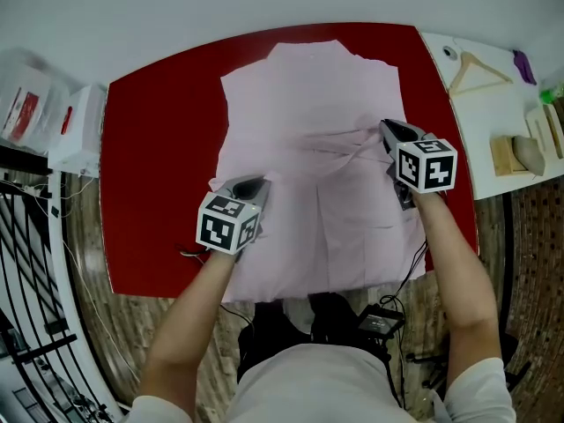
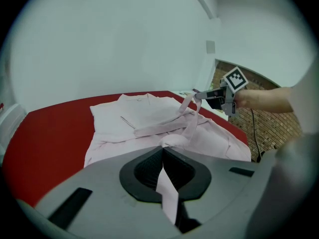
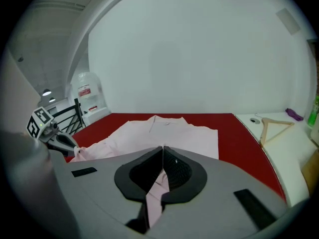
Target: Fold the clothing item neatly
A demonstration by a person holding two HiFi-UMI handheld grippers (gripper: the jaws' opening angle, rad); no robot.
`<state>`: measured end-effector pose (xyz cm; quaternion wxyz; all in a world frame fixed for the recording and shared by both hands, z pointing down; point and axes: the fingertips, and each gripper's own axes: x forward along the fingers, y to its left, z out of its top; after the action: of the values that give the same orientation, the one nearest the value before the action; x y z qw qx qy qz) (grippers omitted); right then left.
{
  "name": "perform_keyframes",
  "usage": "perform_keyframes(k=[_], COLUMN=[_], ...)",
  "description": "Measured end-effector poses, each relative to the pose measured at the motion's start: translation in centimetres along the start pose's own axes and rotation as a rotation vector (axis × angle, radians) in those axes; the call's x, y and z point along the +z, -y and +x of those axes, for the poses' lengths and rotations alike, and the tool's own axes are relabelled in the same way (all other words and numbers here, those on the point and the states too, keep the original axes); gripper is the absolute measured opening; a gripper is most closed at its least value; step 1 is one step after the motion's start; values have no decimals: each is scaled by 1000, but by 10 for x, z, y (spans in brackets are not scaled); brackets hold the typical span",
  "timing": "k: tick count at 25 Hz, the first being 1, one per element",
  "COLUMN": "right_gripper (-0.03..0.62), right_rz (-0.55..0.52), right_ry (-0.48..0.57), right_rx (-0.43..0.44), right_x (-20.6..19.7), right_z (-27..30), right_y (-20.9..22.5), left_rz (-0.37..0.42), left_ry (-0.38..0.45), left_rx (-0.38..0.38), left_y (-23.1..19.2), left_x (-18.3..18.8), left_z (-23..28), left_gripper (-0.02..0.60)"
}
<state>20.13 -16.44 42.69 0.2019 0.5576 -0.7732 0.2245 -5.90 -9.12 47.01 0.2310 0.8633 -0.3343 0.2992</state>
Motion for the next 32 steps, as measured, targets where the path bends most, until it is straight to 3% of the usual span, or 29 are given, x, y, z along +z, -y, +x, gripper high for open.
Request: perform_keyframes(k=[8,14,26,31,32], right_gripper=[20,20,21,21,23], right_rz=[82,42,-5,-53,-64], right_ry=[-107,-194,-273,-288,-292], right_rx=[-53,-103,-169,-169,-166], right_x=[-57,-93,-114,-116,-116], right_z=[7,7,13,13,13], right_y=[56,84,102,101,101], left_rz=[24,35,51,67,72], left_ry=[-84,-139,-218,-218,-219], left_rx=[-2,28,23,-34,-49], left_y=[3,-5,-12,-1,2], left_x=[-14,-27,-37,-35,-36], left_z=[37,58,78,76,75], left_gripper=[8,8,8,13,41])
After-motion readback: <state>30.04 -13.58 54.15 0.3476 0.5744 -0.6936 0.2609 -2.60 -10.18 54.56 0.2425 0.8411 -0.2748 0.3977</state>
